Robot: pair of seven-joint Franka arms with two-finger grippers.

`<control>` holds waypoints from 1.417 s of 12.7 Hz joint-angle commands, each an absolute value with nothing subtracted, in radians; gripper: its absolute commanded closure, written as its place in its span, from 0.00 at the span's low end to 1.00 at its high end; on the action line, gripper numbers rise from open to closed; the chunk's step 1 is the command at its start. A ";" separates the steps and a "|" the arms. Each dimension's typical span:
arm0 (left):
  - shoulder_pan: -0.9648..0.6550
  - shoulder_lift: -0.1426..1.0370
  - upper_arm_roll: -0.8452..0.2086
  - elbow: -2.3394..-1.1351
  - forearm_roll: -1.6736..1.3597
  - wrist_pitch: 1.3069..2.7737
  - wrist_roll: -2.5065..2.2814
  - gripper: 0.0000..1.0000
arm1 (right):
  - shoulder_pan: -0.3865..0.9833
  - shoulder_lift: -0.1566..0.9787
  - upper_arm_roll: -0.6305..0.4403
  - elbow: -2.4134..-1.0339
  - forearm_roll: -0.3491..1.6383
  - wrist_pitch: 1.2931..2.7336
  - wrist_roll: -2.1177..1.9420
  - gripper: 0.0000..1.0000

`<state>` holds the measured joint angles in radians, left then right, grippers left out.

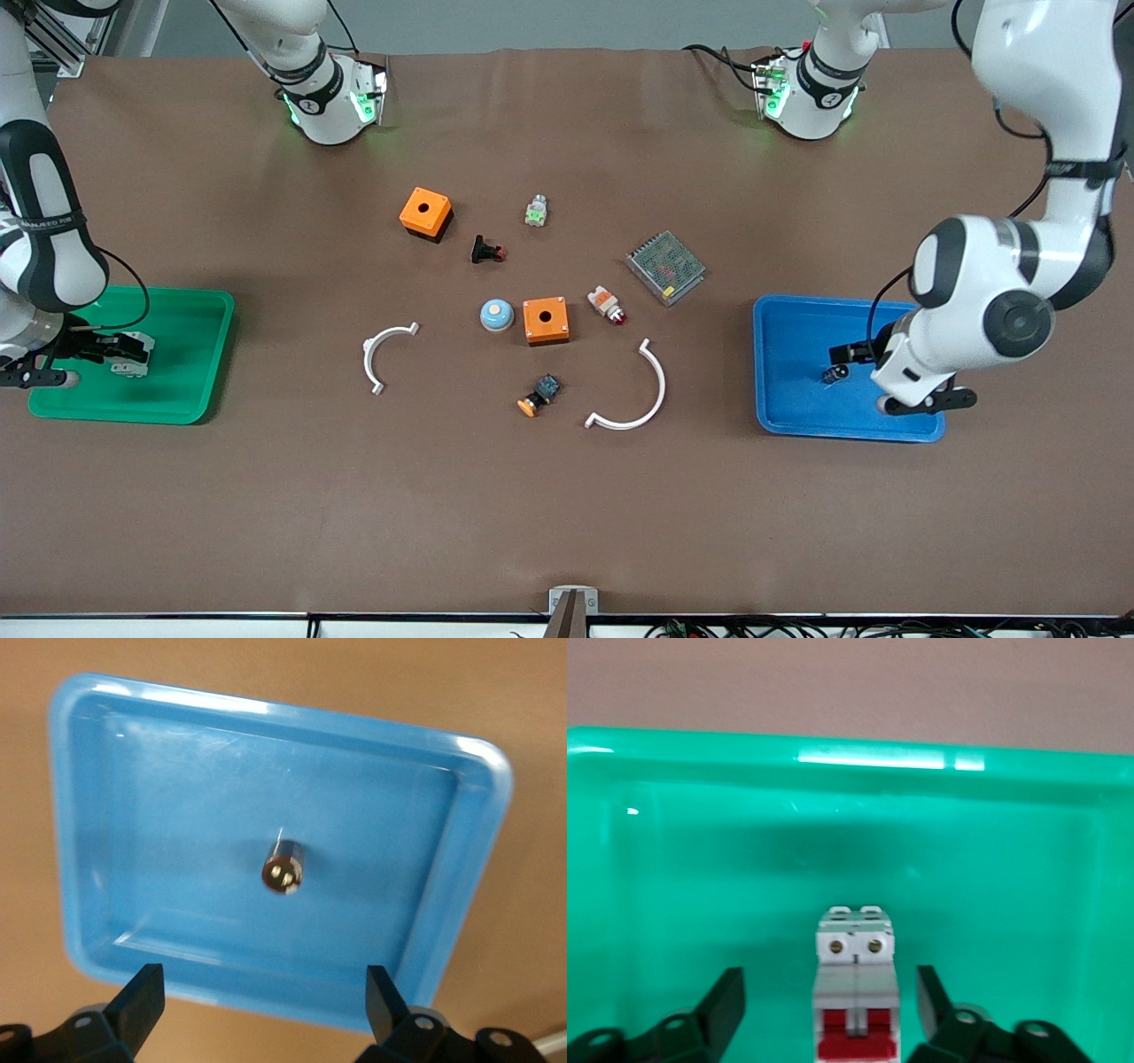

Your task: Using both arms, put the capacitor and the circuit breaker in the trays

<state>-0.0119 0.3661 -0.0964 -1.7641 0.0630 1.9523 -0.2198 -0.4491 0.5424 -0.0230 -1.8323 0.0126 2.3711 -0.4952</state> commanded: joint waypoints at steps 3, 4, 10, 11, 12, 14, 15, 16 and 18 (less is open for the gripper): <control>0.055 0.105 -0.107 -1.856 -0.012 1.839 -0.108 0.00 | -0.361 0.514 -0.025 -1.568 -0.012 2.012 -0.451 0.00; 0.063 0.053 -0.107 -1.868 -0.034 1.836 -0.095 0.00 | -0.329 0.514 -0.025 -1.522 -0.015 1.949 -0.398 0.00; 0.064 -0.091 -0.095 -1.714 -0.063 1.602 -0.092 0.00 | -0.129 0.411 -0.017 -1.494 -0.017 1.728 -0.064 0.00; 0.071 -0.087 -0.095 -1.704 -0.061 1.592 -0.092 0.00 | -0.102 0.385 -0.017 -1.494 -0.017 1.698 -0.063 0.00; 0.068 -0.081 -0.097 -1.700 -0.057 1.594 -0.095 0.00 | -0.083 0.350 -0.017 -1.499 -0.014 1.674 -0.063 0.00; 0.064 -0.055 -0.103 -1.652 -0.054 1.589 -0.114 0.00 | -0.040 0.280 -0.017 -1.499 -0.006 1.603 -0.060 0.00; 0.064 -0.055 -0.104 -1.640 -0.054 1.583 -0.112 0.00 | -0.028 0.249 -0.017 -1.499 -0.006 1.573 -0.060 0.00; 0.066 -0.055 -0.104 -1.635 -0.055 1.583 -0.109 0.00 | -0.023 0.227 -0.015 -1.497 -0.006 1.550 -0.060 0.00; 0.066 -0.055 -0.104 -1.628 -0.054 1.585 -0.112 0.00 | -0.022 0.216 -0.012 -1.488 0.006 1.522 -0.060 0.00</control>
<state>0.0582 -0.0640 -0.0971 -1.6645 -0.0456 1.6102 -0.1079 -0.0219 0.2349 -0.0145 -1.4747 0.0014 1.5364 -0.0705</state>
